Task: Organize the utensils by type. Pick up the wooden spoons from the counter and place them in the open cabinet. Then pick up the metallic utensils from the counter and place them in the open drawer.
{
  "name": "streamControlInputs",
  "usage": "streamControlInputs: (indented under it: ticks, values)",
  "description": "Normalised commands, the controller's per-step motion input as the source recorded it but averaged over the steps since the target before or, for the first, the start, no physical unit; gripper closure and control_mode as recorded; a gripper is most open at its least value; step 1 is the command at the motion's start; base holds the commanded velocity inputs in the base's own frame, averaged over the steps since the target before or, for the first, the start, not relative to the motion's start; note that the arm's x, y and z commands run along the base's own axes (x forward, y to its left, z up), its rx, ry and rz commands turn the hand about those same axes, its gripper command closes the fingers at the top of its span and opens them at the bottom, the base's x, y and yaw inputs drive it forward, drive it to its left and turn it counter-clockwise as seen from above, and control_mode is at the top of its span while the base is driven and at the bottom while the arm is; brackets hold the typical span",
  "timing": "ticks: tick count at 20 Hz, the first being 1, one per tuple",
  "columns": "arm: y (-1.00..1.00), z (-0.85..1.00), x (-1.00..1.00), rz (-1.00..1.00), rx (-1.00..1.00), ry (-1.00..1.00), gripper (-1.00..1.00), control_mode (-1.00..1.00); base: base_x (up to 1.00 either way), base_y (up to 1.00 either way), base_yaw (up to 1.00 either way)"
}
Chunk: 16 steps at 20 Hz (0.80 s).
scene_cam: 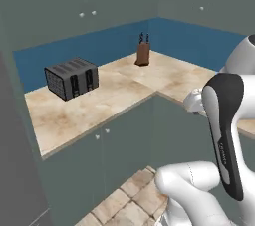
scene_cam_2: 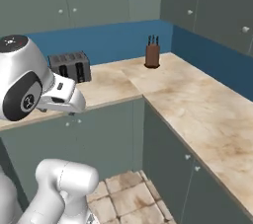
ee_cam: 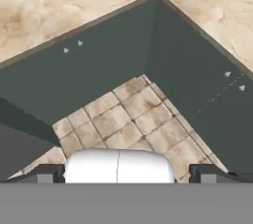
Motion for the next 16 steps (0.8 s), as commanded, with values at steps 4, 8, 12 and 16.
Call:
streamControlInputs:
  ticks: [4,8,12,16]
  values:
    - [0.00,0.00,0.00,0.00,0.00,0.00,-1.00,1.00,-0.27,0.35,0.62]
    - [0.00,0.00,0.00,0.00,0.00,0.00,-1.00,1.00,-0.23,0.29,0.61]
    - [0.00,0.00,0.00,0.00,0.00,0.00,-1.00,1.00,-0.21,0.23,0.61]
    - [0.00,0.00,0.00,0.00,0.00,0.00,-1.00,1.00,-0.18,0.27,0.64]
